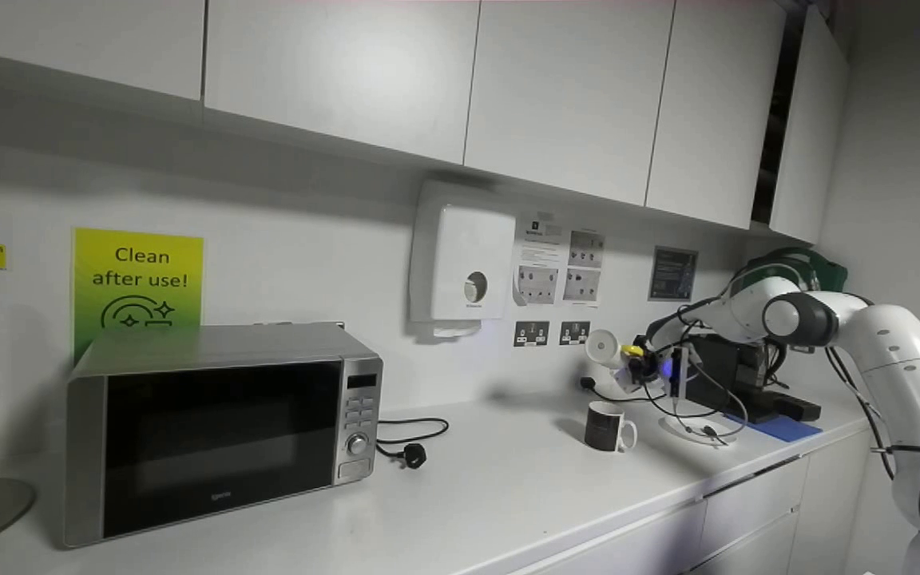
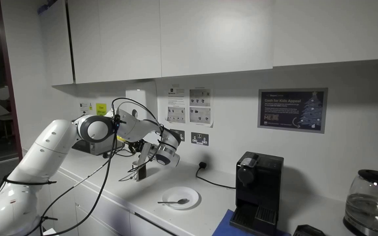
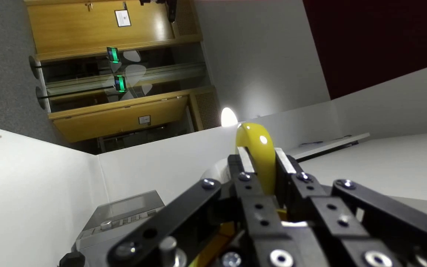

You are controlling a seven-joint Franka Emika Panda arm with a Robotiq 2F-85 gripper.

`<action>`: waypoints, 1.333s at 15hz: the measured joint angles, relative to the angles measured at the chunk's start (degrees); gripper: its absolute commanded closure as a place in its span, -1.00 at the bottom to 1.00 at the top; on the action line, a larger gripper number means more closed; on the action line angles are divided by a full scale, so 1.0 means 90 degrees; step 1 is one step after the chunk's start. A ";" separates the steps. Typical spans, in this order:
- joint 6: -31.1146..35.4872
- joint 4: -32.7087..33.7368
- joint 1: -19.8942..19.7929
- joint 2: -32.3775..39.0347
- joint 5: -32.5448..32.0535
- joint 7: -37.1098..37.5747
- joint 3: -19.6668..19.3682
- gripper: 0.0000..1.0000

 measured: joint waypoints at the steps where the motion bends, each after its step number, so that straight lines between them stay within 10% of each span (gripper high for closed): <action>1: 0.0000 0.0001 0.0000 0.0008 0.0014 0.0026 0.0000 0.91; 20: -0.0083 0.0038 0.0000 0.0130 0.0175 0.0190 0.0000 0.91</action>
